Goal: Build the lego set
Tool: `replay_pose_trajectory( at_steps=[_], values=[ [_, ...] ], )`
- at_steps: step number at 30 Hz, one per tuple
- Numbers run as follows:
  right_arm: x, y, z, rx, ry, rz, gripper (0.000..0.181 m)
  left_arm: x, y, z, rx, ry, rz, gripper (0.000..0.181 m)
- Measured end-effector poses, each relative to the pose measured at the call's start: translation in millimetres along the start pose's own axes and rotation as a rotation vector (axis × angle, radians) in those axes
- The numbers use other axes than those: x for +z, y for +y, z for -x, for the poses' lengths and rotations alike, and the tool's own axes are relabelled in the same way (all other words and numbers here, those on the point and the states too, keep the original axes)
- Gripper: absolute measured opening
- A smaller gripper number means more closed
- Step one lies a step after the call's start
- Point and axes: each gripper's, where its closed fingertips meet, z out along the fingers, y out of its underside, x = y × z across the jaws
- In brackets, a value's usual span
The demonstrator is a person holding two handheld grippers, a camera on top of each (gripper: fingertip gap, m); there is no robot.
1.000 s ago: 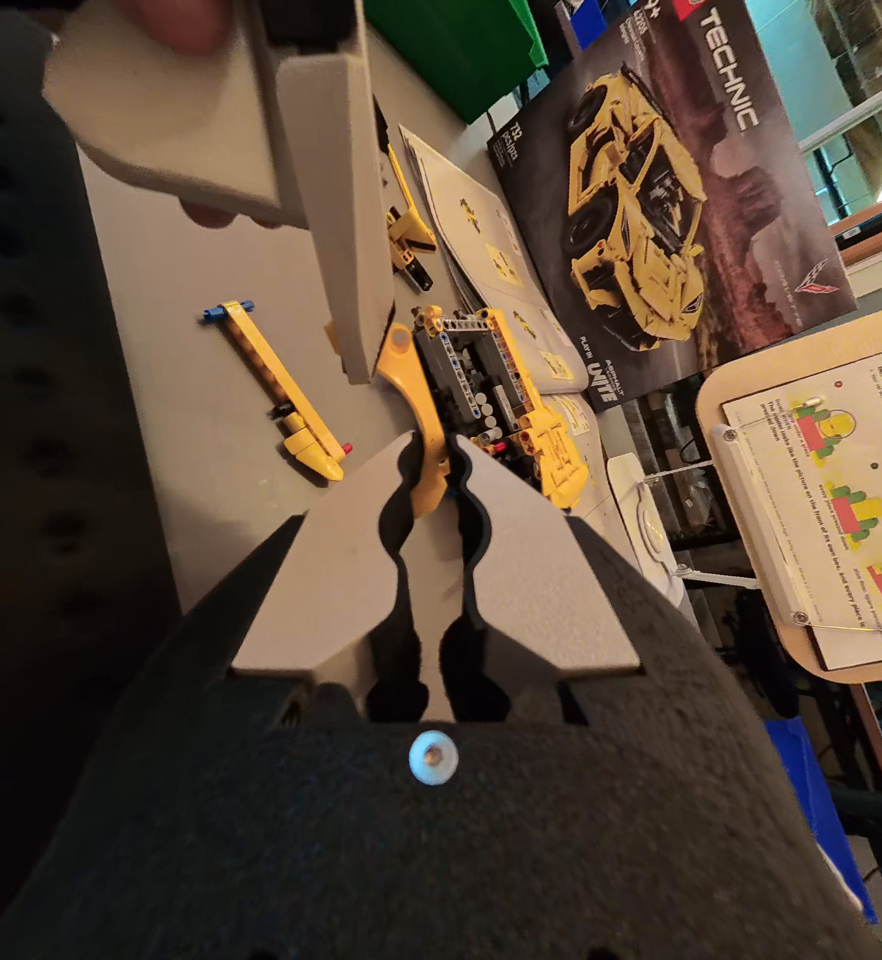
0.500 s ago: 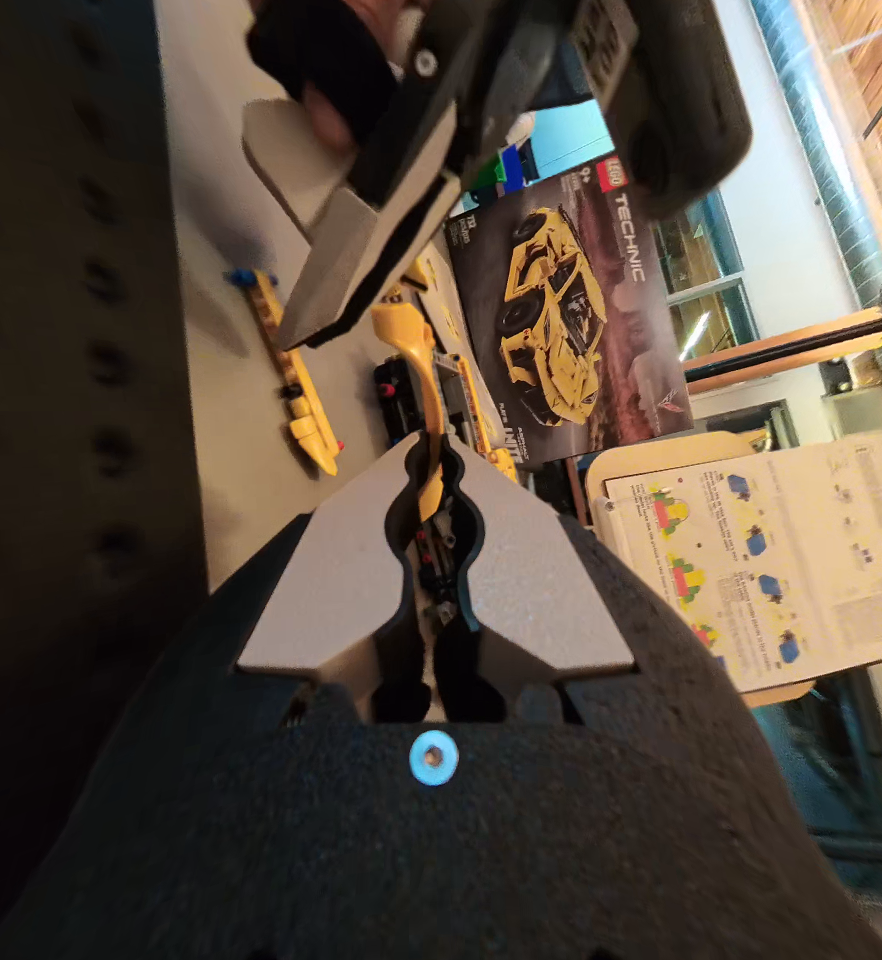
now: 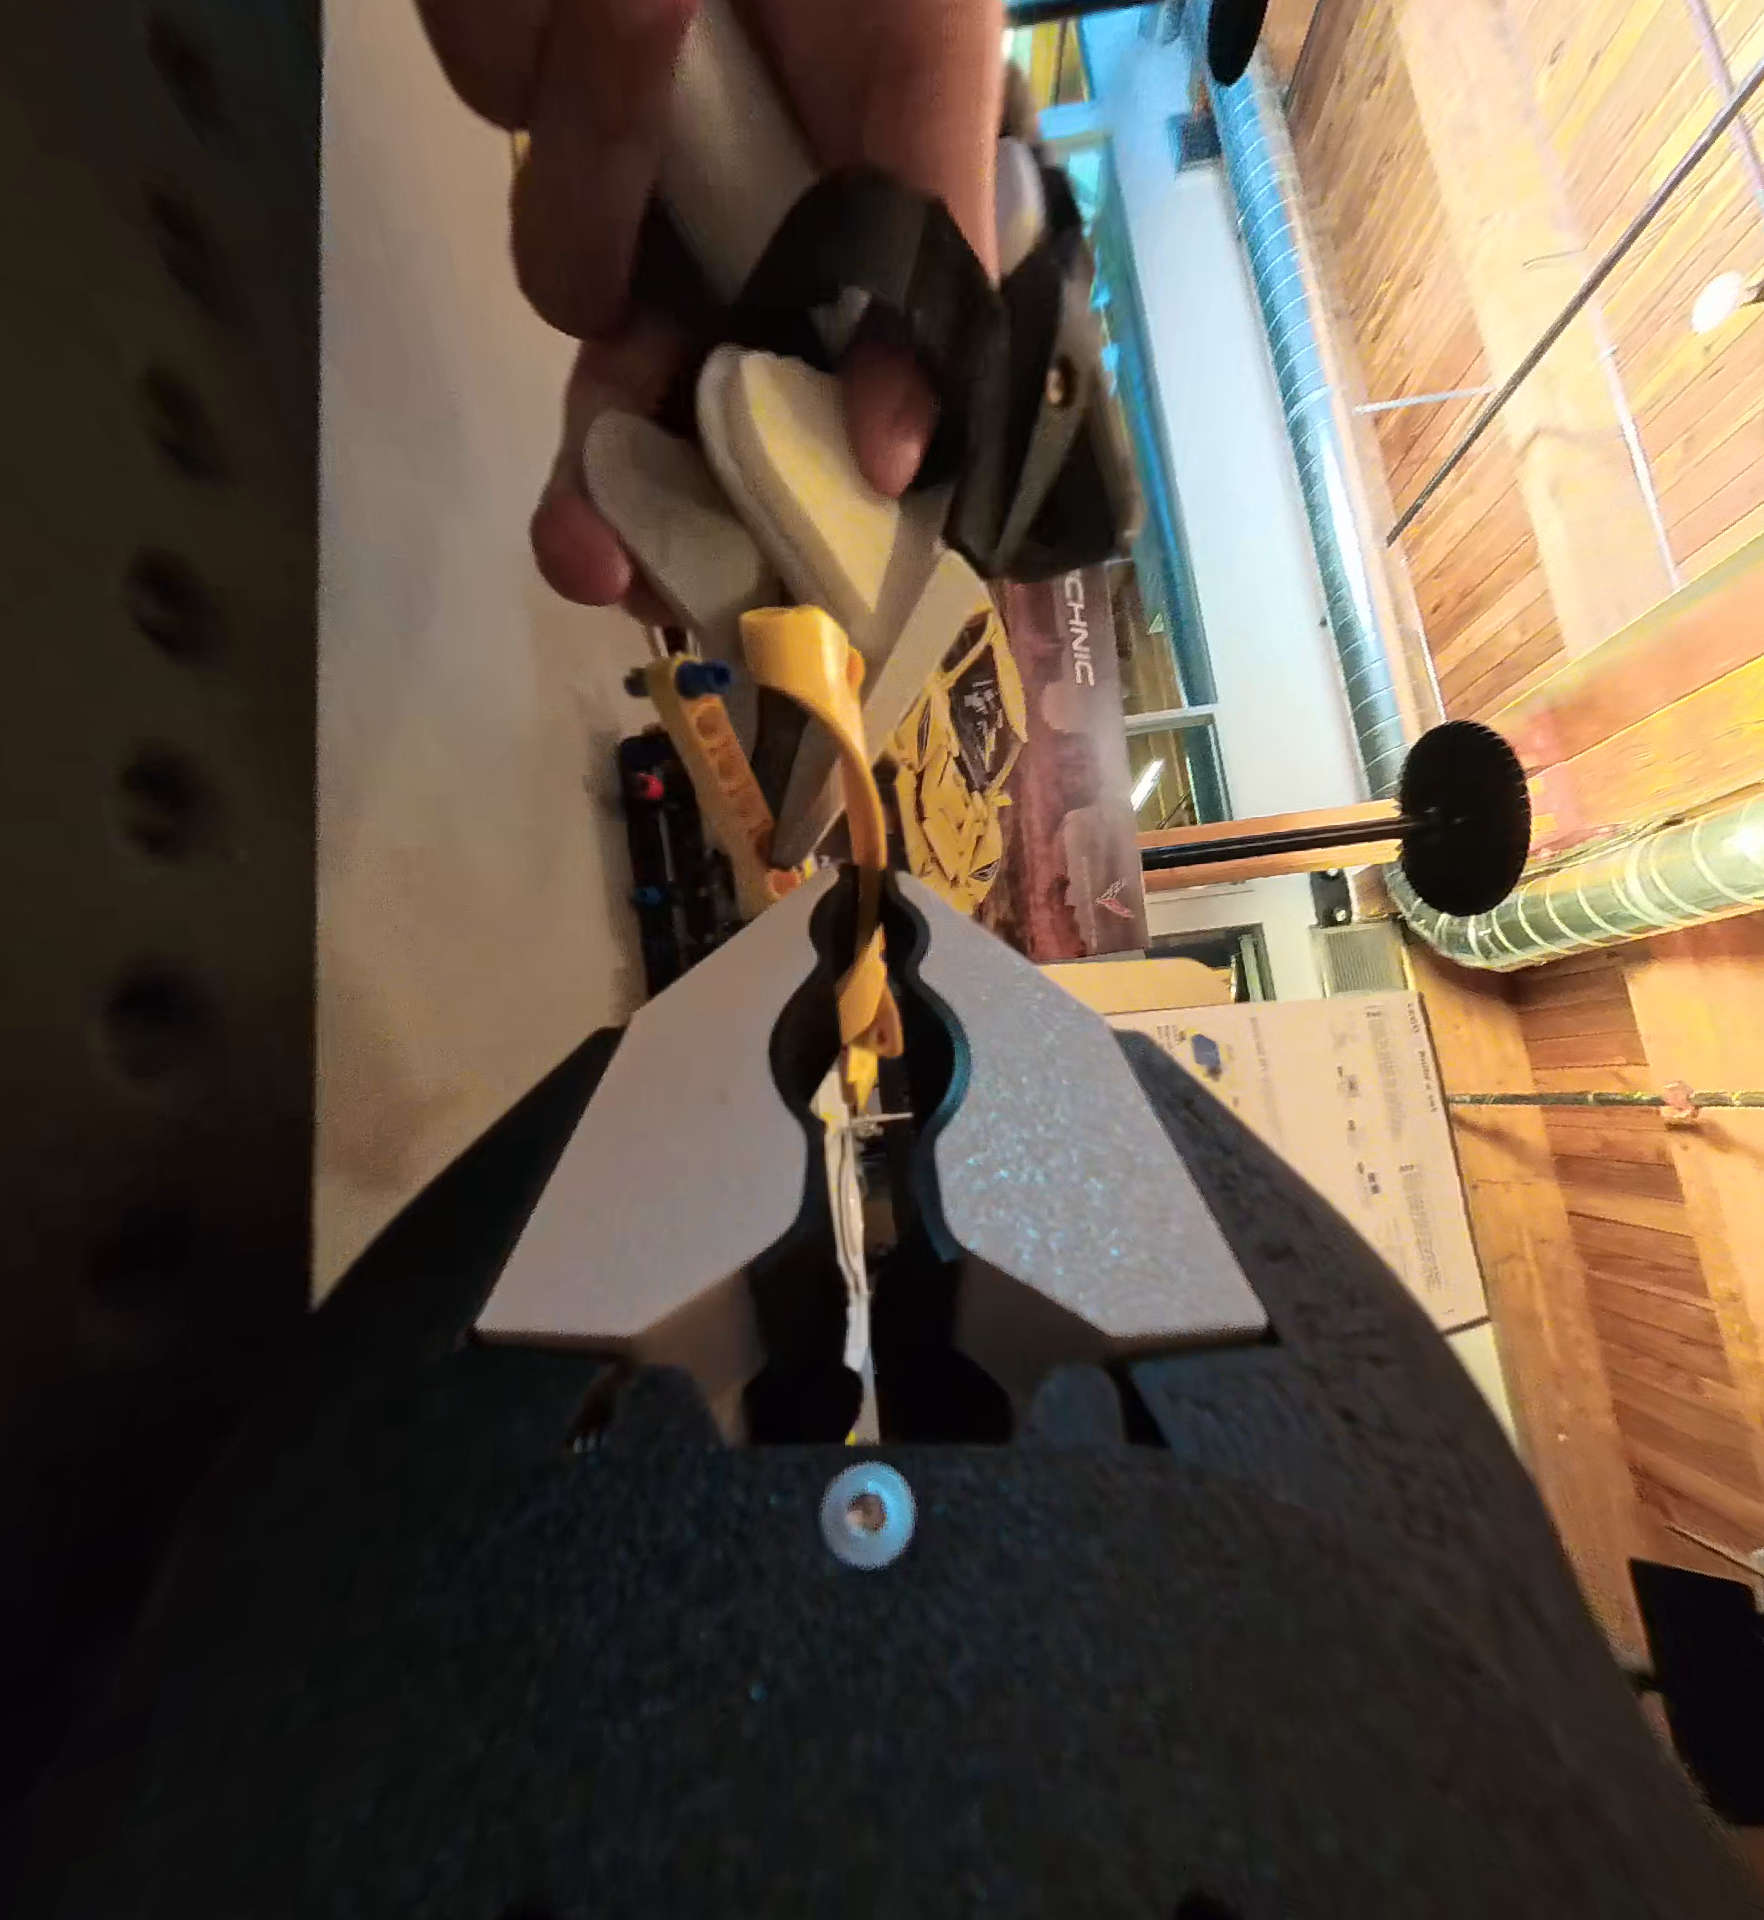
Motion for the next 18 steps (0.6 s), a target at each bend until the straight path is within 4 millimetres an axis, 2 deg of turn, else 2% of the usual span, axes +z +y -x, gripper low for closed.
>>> replay_pose_trajectory(
  at_steps=[4, 9, 18],
  values=[
    [-3, 2, 8, -0.03, -0.039, -0.031, 0.002, -1, 2, 1, -0.101, 0.114, -0.053, 0.006],
    [-3, -1, 7, -0.108, -0.025, -0.086, 0.002, 1, 4, 1, -0.123, 0.134, -0.029, 0.006],
    [3, -6, 13, -0.073, -0.123, -0.182, 0.002, -1, 4, 7, -0.131, 0.123, -0.044, 0.006]
  ],
)
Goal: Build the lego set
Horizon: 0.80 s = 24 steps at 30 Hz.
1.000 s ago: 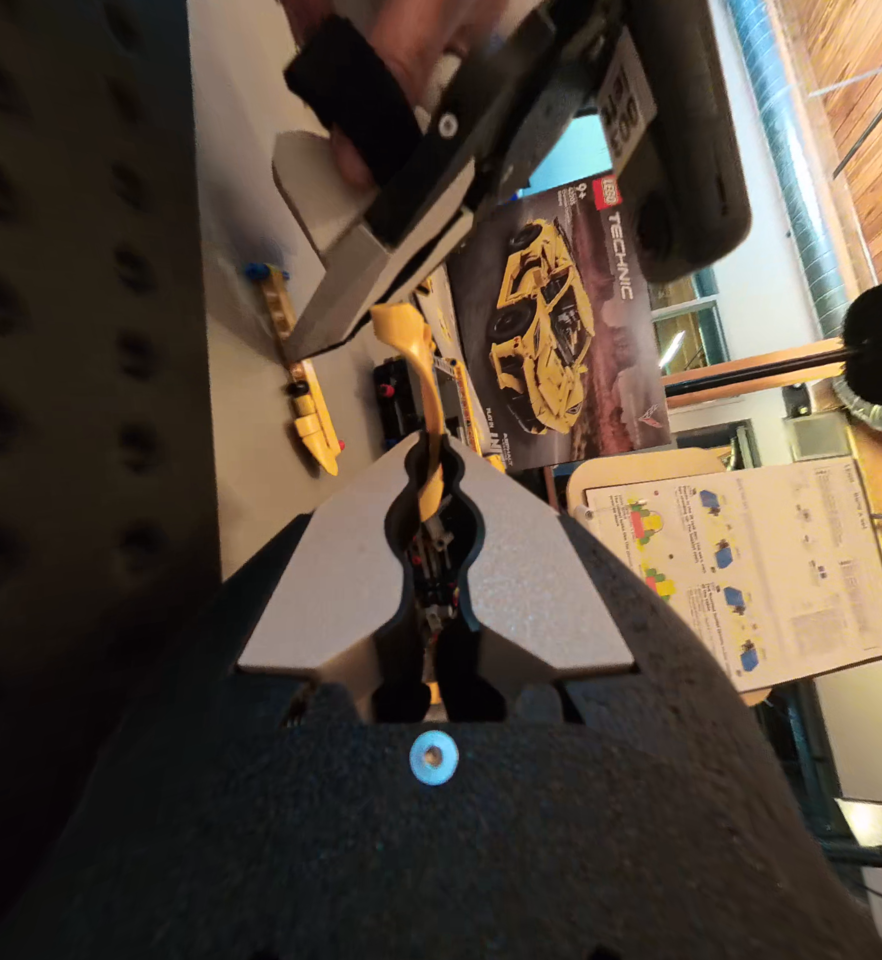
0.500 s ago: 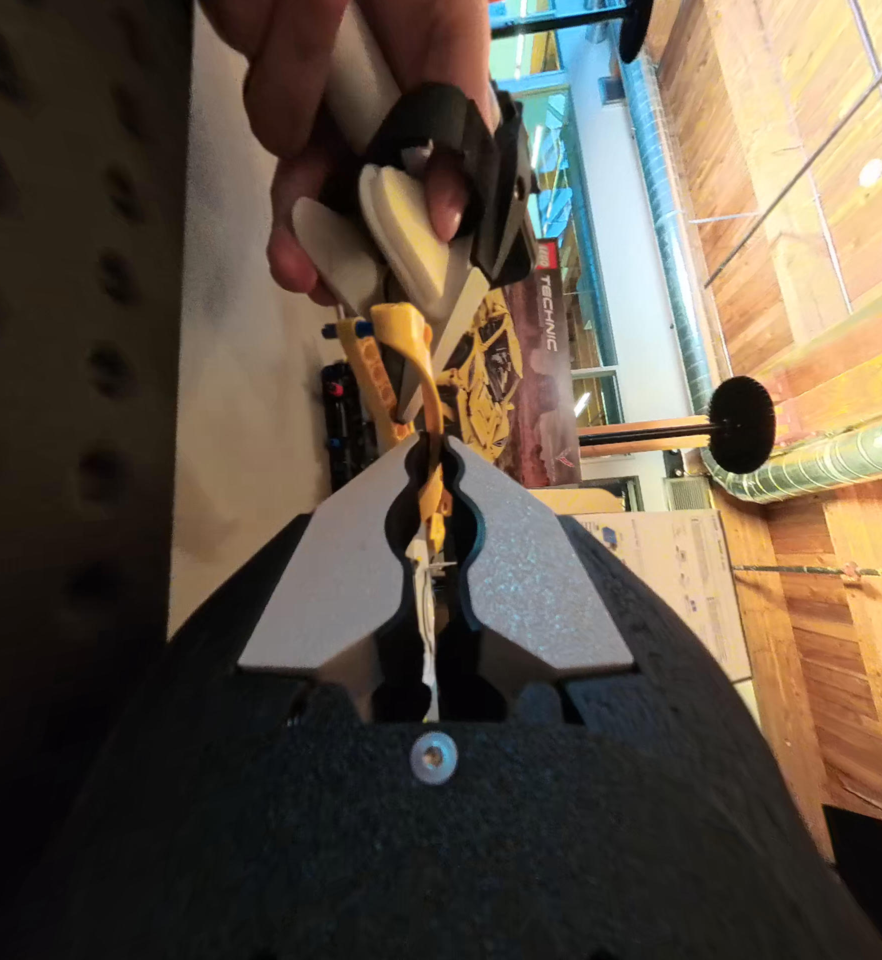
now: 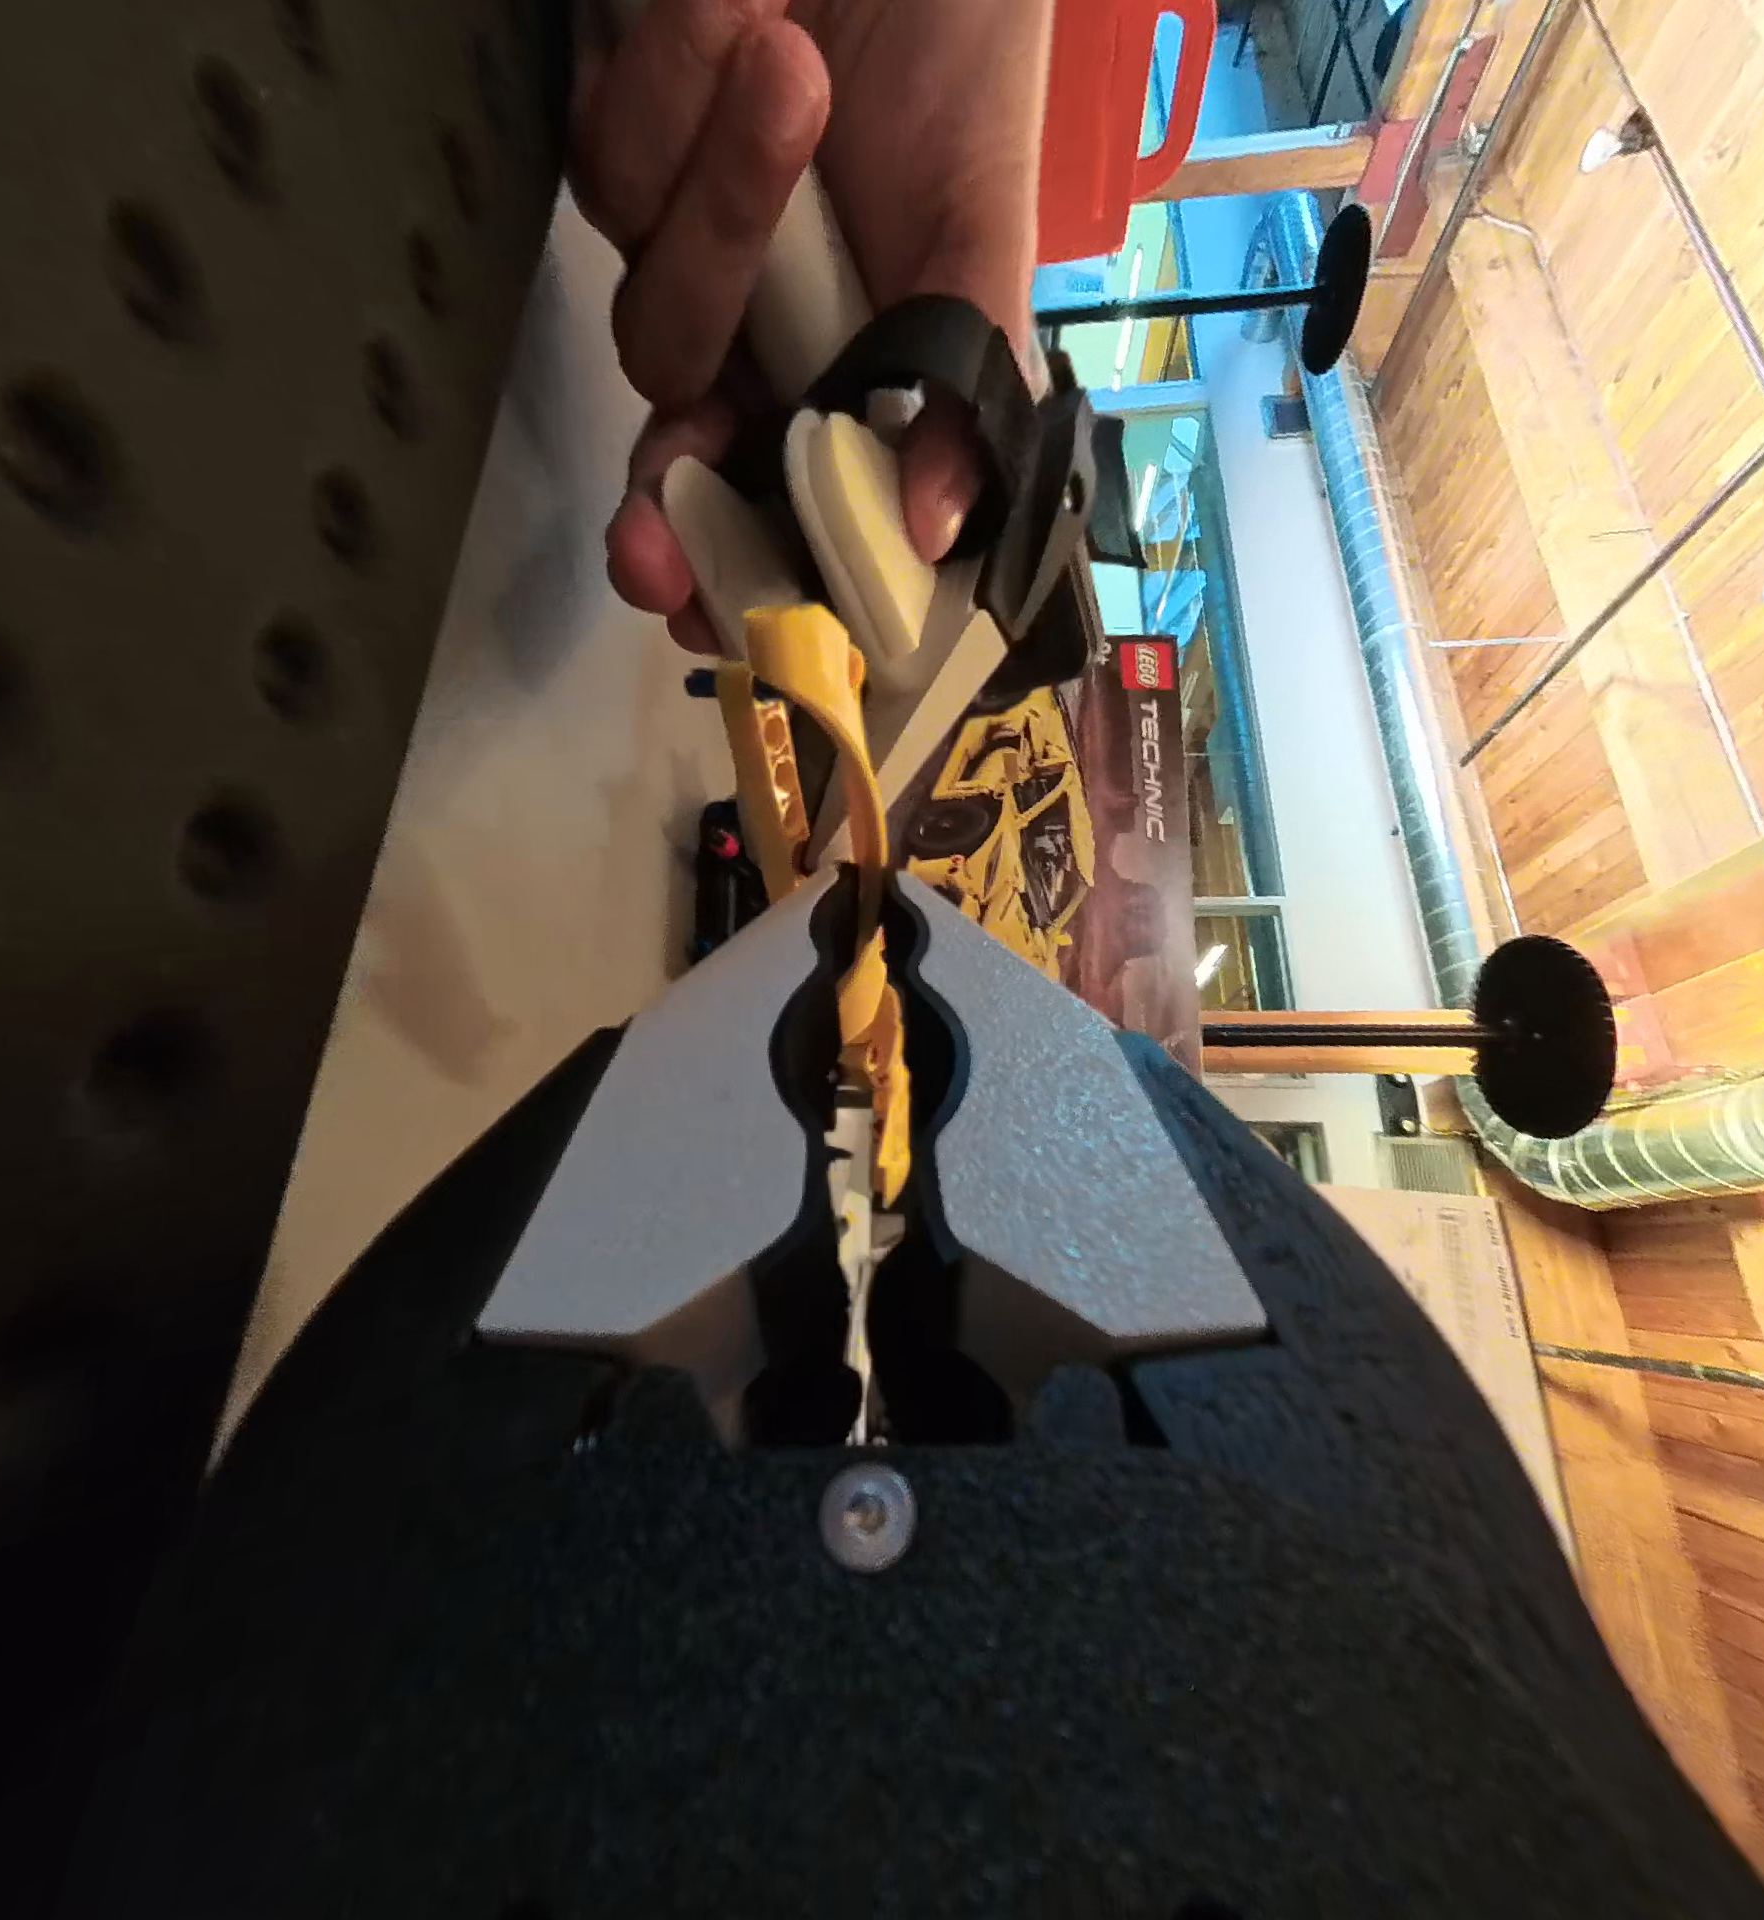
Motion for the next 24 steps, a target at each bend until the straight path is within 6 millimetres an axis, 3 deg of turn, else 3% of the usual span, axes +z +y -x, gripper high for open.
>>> replay_pose_trajectory(
  at_steps=[9, 13, 24],
  values=[
    [-0.8, 0.1, 2.0, 0.131, -0.086, -0.083, 0.003, 0.3, 3.4, -1.2, 0.039, -0.01, 0.009, 0.005],
    [-0.8, 0.0, -2.3, 0.073, -0.036, -0.081, 0.003, -0.9, 1.6, -4.0, 0.021, 0.02, -0.003, 0.005],
    [-6.4, 2.3, 0.6, 0.112, -0.114, -0.078, 0.002, 3.6, 7.2, -0.5, 0.087, -0.045, 0.026, 0.005]
  ],
)
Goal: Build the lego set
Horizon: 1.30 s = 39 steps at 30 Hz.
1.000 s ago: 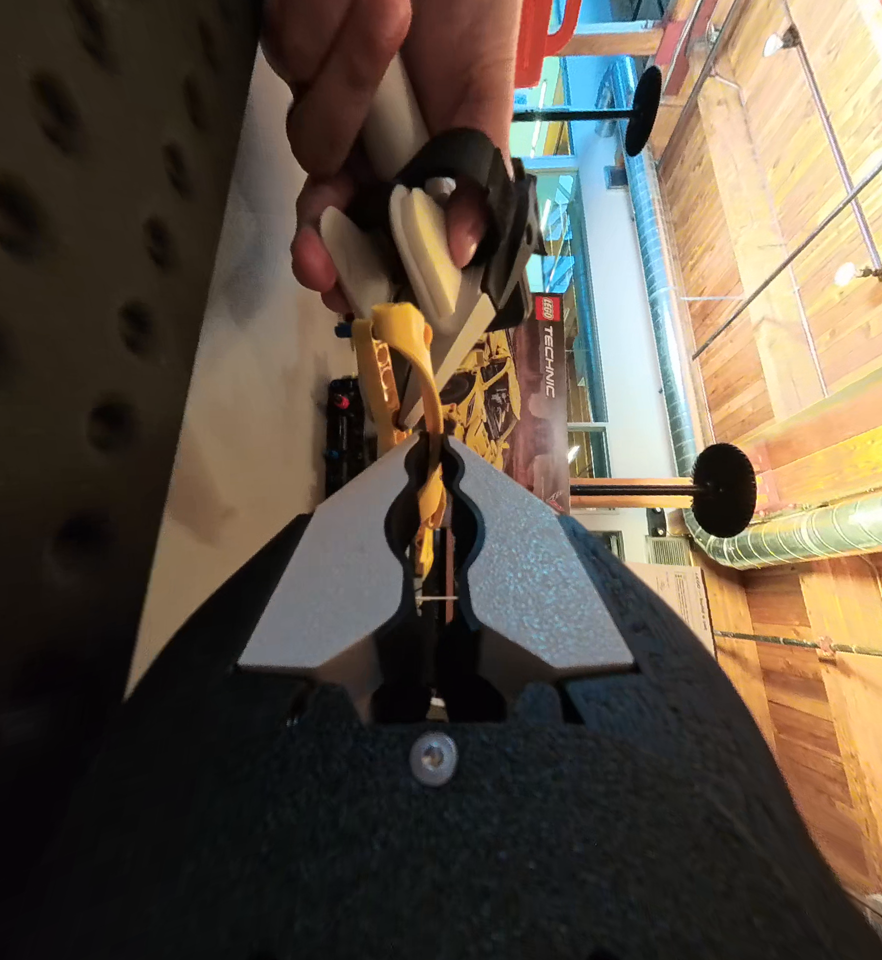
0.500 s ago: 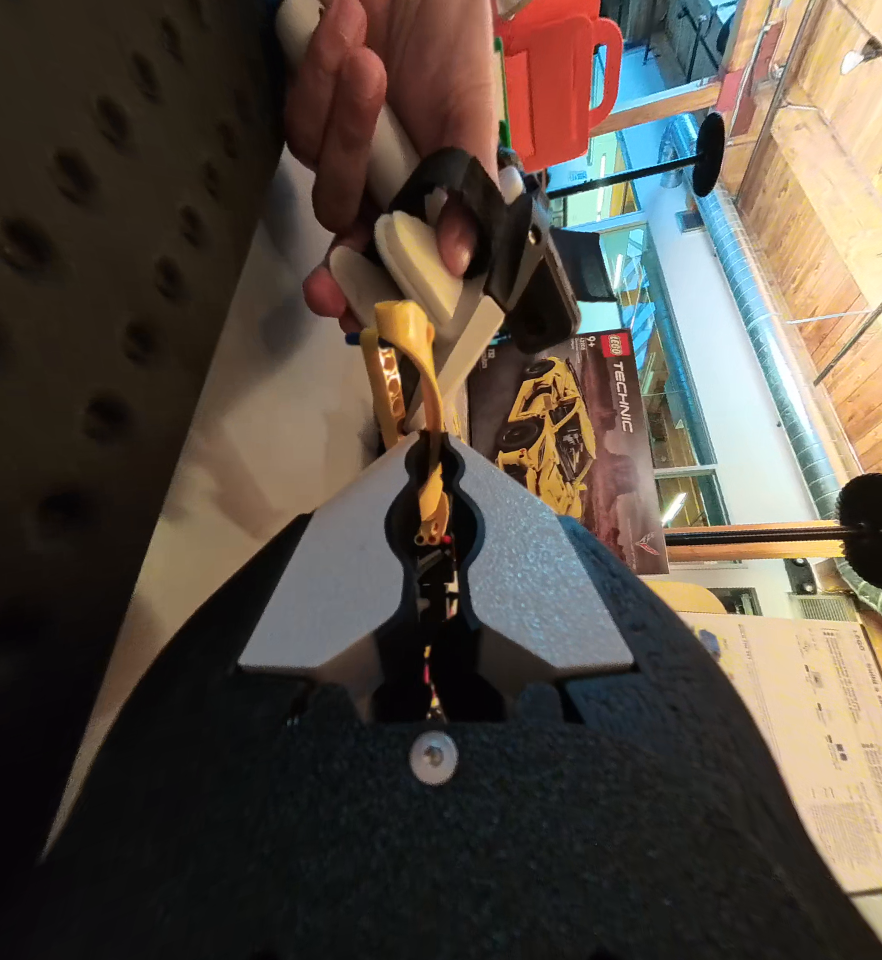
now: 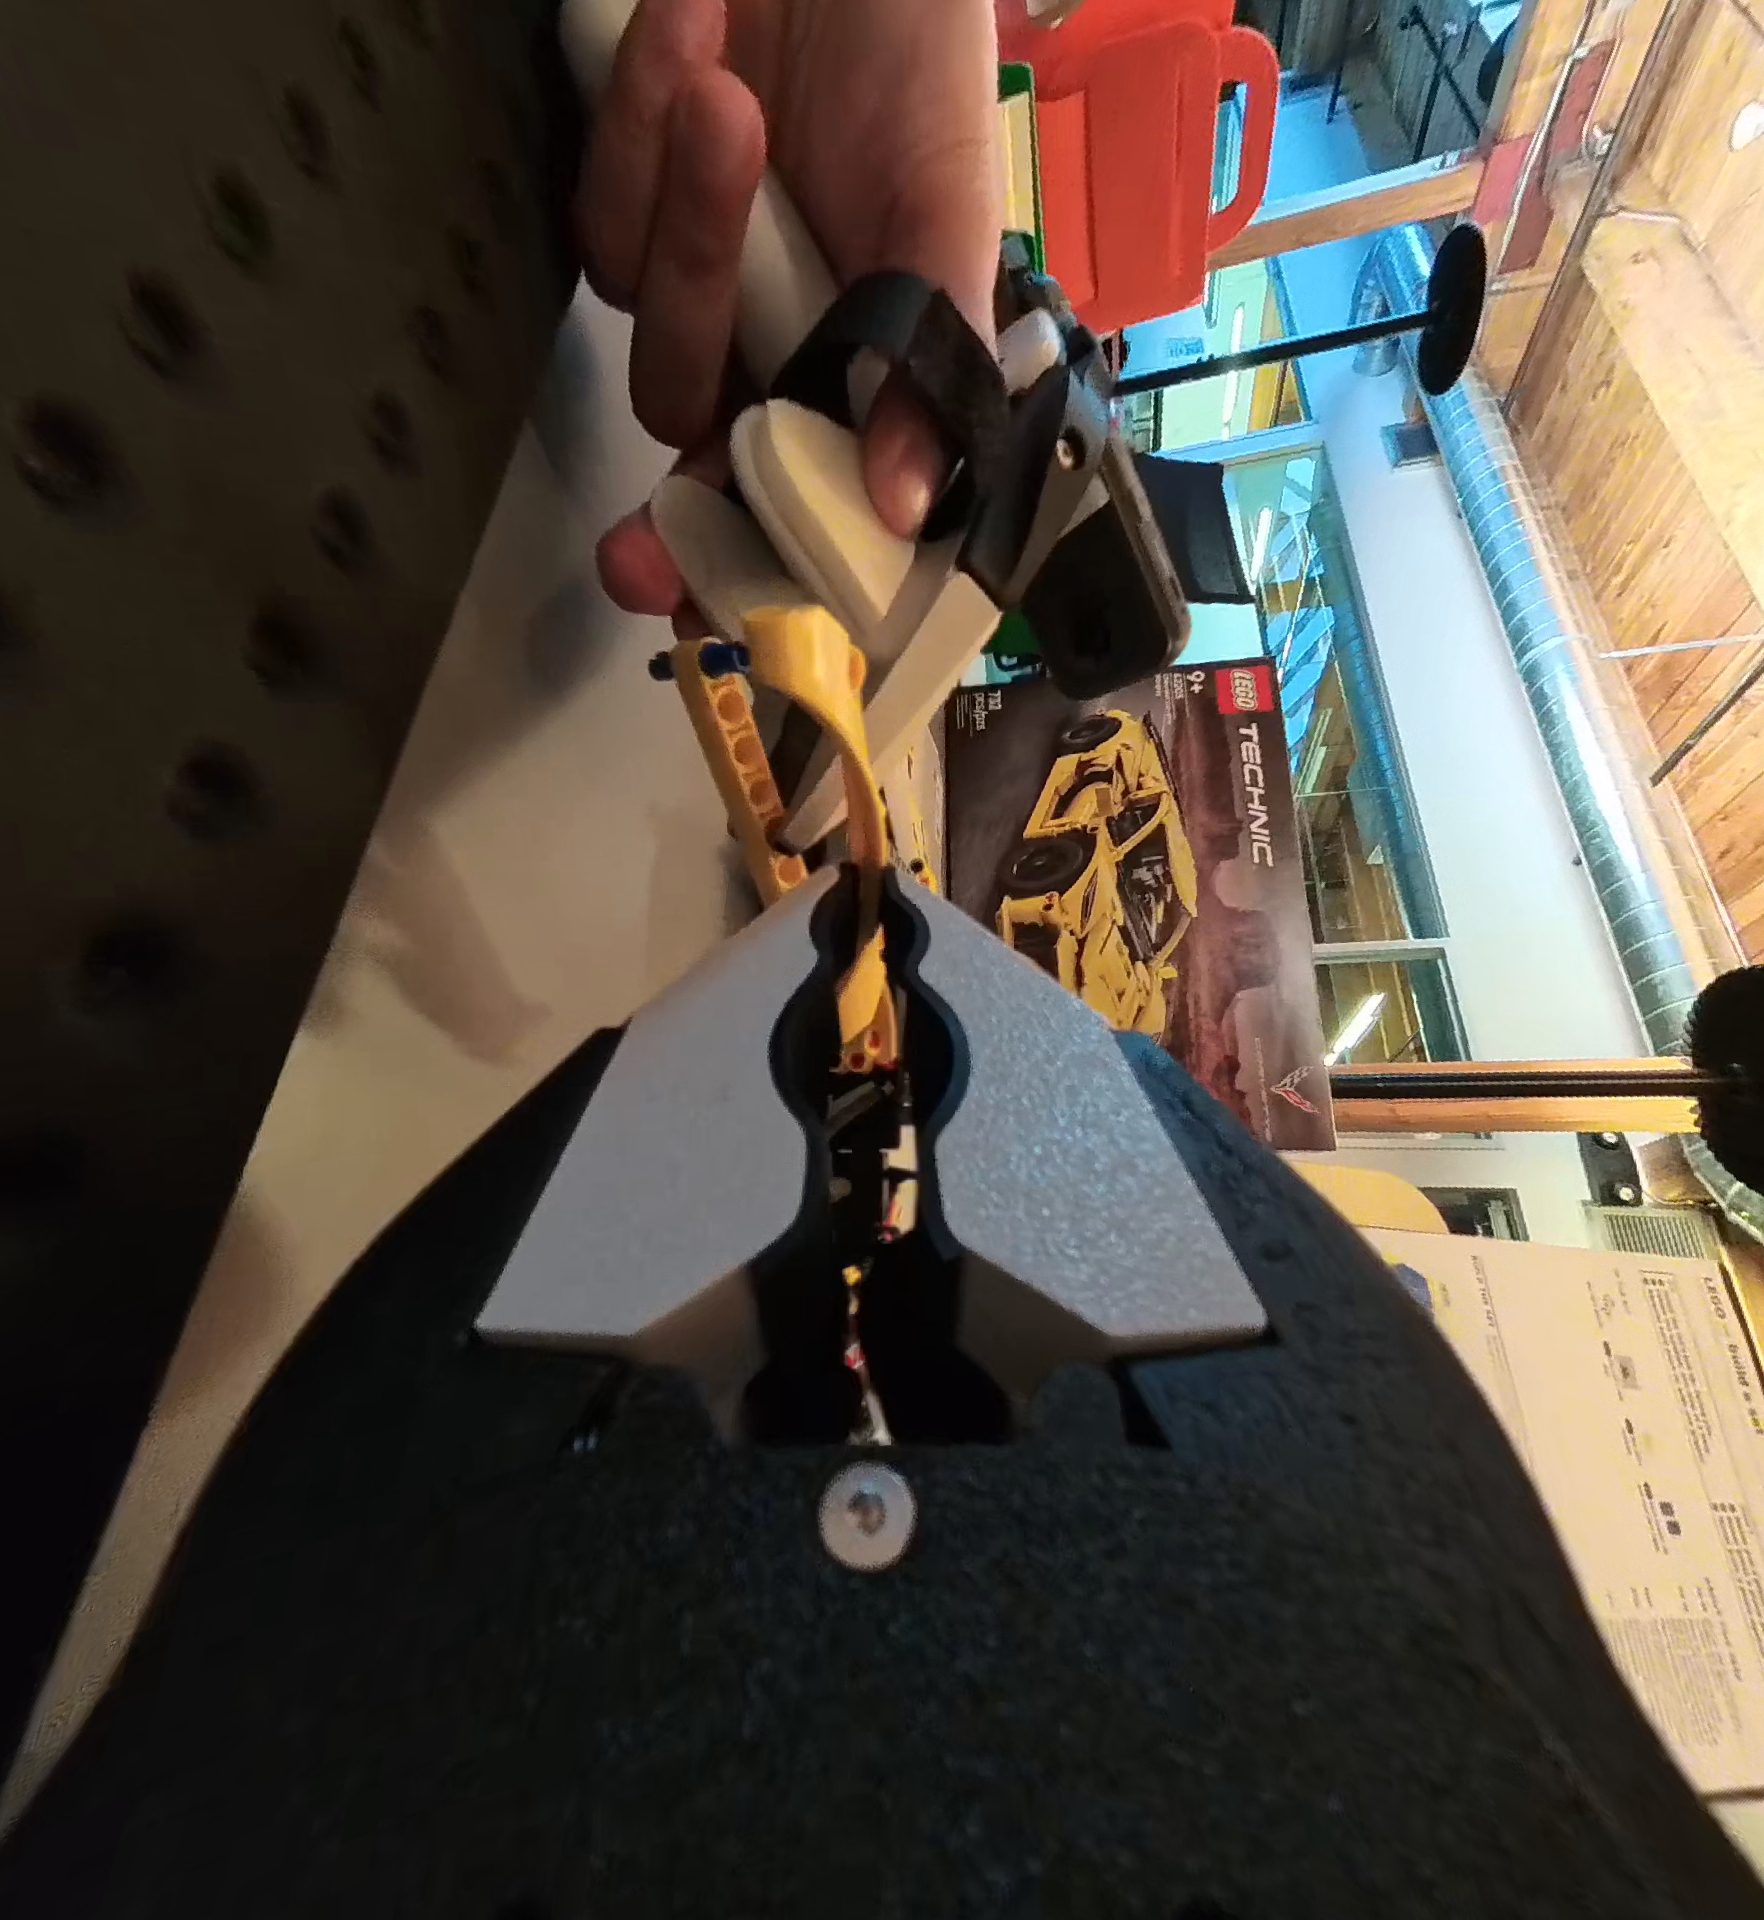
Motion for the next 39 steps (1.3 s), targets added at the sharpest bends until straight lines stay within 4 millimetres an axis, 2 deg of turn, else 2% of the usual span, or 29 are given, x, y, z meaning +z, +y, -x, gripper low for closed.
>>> replay_pose_trajectory(
  at_steps=[9, 17, 25, 28, 30, 31, 34, 37, 39],
  values=[
    [1, -3, 5, 0.006, -0.032, -0.011, 0.003, -1, 0, -1, -0.004, 0.012, -0.004, 0.005],
    [0, -3, 1, 0.124, -0.006, -0.051, 0.003, -3, -1, -7, 0.006, 0.055, -0.014, 0.003],
    [-3, -2, 11, 0.391, -0.213, -0.108, 0.003, 3, 6, -7, 0.047, 0.026, 0.034, 0.001],
    [-1, 3, 14, 0.644, -0.334, -0.107, 0.003, 3, 2, -3, -0.001, 0.025, 0.016, 0.002],
    [0, 5, 3, 0.807, -0.367, -0.136, 0.003, 0, -6, -1, 0.018, 0.0, -0.031, 0.004],
    [1, 5, 3, 0.836, -0.398, -0.137, 0.003, -1, -6, -2, 0.025, -0.001, -0.033, 0.005],
    [8, 11, 5, 0.793, -0.392, -0.098, 0.003, -3, -9, 2, 0.012, -0.03, -0.056, 0.006],
    [8, 7, 6, 0.715, -0.38, -0.122, 0.003, -6, -7, 5, -0.007, -0.04, -0.04, 0.005],
    [7, 2, 13, 0.499, -0.325, -0.132, 0.003, -6, -1, 5, -0.066, -0.011, 0.013, 0.004]
  ],
)
